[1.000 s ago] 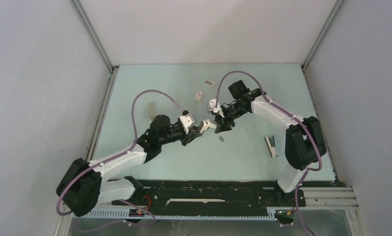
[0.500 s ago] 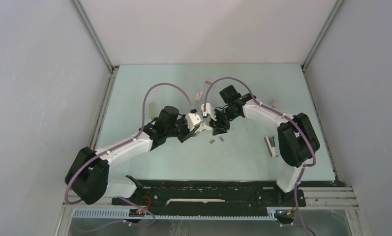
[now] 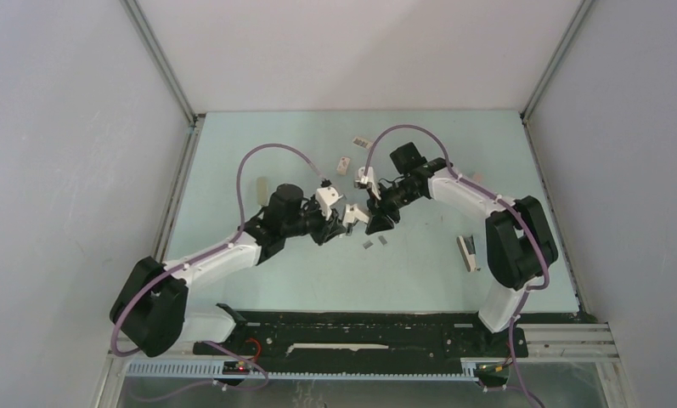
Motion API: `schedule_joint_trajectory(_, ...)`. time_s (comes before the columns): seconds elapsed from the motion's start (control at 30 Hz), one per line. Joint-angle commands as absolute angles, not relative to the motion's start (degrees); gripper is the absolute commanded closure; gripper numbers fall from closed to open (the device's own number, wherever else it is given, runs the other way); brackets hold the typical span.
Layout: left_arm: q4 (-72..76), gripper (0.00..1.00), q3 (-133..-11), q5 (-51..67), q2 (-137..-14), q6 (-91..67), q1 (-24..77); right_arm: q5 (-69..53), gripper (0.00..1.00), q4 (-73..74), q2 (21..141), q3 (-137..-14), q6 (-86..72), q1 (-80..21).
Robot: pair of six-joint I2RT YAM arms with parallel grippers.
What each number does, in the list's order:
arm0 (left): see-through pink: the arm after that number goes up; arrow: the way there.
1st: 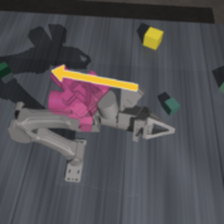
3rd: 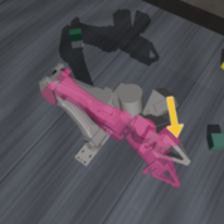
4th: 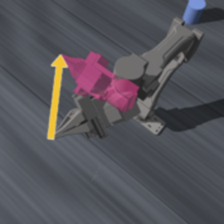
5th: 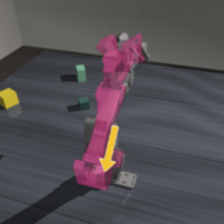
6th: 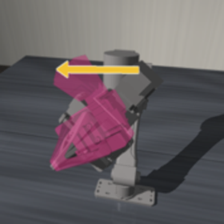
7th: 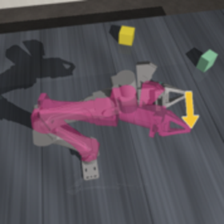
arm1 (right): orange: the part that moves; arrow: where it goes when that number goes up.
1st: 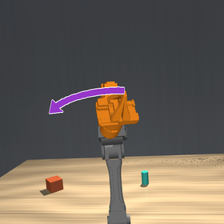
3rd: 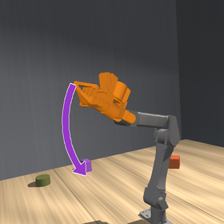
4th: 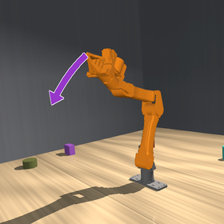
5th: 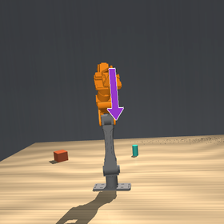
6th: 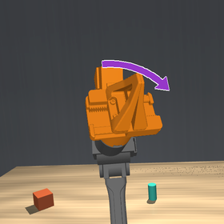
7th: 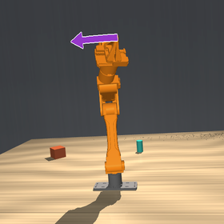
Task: Unload the staples from the stapler
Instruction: Unload the staple at the center of the board, then place the stapler at the center of the board.
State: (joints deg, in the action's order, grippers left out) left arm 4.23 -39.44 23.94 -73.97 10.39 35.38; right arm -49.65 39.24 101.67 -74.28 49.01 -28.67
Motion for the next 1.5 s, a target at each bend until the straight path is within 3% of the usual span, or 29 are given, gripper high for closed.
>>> schedule_joint_trajectory(0.0,23.3,0.72,-34.6,31.6,-71.1,-4.2,35.4,-61.3,1.0,40.4,97.7,-74.6,44.8,-29.0)
schedule_joint_trajectory(0.17,33.0,0.5,-30.6,33.2,-68.8,-11.8,35.5,-66.9,1.0,40.5,97.5,-74.6,41.9,-28.0)
schedule_joint_trajectory(0.33,36.7,0.21,-26.7,31.0,-62.0,-13.8,35.4,-70.8,1.0,40.8,96.7,-74.6,40.0,-26.7)
schedule_joint_trajectory(0.53,33.2,0.02,-22.9,21.0,-50.9,-11.3,35.3,-71.0,1.0,42.8,95.5,-74.6,40.6,-24.2)
schedule_joint_trajectory(0.9,16.9,0.0,-24.1,0.4,-39.9,-13.3,35.0,-57.4,1.0,40.6,91.3,-73.6,34.6,-14.0)
schedule_joint_trajectory(1.3,18.5,0.0,-23.4,0.2,-40.8,-15.2,35.0,-26.9,1.0,38.3,90.7,-73.5,27.1,-5.8)
schedule_joint_trajectory(1.47,19.1,0.0,-23.0,0.2,-40.9,-15.2,35.0,-20.7,1.0,38.1,93.3,-75.0,26.5,-5.7)
